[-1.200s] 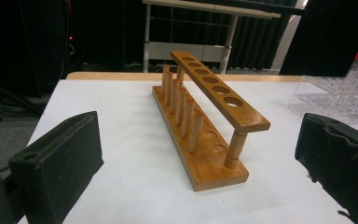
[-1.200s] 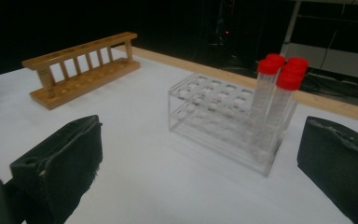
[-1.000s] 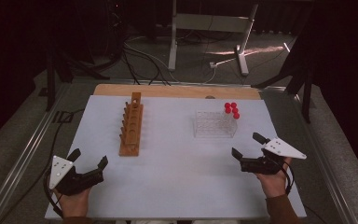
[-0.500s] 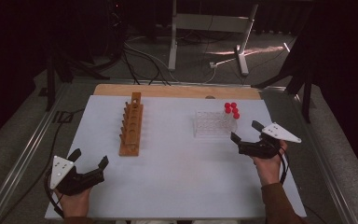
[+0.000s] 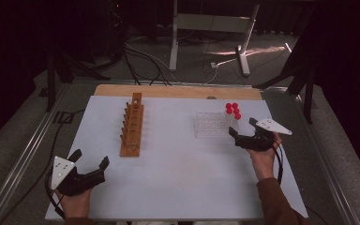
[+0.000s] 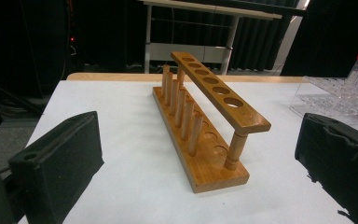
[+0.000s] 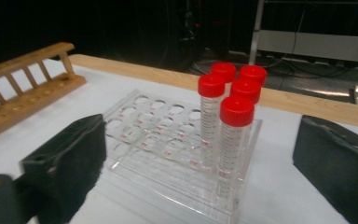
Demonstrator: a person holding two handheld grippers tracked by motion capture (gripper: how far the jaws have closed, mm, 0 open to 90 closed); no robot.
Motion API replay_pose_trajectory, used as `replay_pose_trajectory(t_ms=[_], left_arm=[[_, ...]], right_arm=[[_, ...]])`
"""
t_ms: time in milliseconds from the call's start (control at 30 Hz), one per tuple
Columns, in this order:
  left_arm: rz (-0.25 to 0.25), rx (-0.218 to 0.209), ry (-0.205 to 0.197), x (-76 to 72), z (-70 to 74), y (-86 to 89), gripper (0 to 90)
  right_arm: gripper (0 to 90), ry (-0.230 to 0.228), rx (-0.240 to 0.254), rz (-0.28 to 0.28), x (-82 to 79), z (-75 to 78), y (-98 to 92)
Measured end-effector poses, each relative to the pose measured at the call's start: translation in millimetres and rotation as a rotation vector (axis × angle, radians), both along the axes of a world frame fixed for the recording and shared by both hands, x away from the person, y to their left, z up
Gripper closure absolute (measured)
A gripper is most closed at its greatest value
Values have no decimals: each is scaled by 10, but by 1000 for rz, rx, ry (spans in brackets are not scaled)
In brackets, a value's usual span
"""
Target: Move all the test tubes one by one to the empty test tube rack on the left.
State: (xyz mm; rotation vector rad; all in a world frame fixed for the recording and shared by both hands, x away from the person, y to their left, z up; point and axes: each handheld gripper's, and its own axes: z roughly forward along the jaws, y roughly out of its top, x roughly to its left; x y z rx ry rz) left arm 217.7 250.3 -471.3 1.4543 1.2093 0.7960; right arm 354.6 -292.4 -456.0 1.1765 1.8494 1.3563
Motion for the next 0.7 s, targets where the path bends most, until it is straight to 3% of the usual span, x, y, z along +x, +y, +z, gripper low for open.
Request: replay_pose_trajectory(t_ms=[167,433,700], left_arm=[[-1,0,0,0,-1,-4,14],[-1,-4,4,4,-7,-10,14],[-5,1,6,7,-8,-13,14]], right_arm=[[184,29,-19,-31,96,-74,18],[538,51,-81,-112,232,-215,90],[675,80,-75,-129,304,-259,124]])
